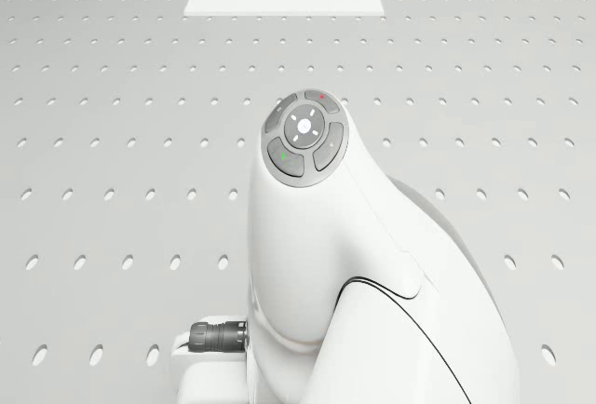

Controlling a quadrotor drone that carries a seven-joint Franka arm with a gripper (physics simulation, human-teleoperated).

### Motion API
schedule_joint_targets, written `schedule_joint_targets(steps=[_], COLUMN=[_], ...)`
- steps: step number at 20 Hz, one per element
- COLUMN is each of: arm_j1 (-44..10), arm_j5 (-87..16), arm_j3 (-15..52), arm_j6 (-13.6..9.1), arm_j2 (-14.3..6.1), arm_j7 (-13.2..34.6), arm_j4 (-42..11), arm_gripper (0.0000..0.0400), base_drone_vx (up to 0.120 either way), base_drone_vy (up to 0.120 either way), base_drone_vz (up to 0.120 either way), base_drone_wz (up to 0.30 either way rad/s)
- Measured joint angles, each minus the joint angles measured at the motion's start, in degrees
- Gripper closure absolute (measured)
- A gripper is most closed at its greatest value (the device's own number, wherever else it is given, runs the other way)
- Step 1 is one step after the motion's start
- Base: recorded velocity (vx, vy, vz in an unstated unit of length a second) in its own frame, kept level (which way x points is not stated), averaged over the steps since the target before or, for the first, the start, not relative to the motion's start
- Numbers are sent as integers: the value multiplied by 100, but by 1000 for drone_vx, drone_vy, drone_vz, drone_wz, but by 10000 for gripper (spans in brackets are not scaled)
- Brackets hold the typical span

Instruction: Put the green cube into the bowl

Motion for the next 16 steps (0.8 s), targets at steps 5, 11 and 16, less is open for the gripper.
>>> schedule_joint_targets(steps=[5,11,16], arm_j1=[-1,-2,-2], arm_j5=[2,5,6], arm_j3=[0,1,1], arm_j6=[6,11,15], arm_j2=[-6,-12,-17], arm_j7=[1,1,2], arm_j4=[0,0,0], arm_gripper=[150,150,150], base_drone_vx=[0,-107,0], base_drone_vy=[56,0,48], base_drone_vz=[-120,-33,-120], base_drone_wz=[0,0,0])
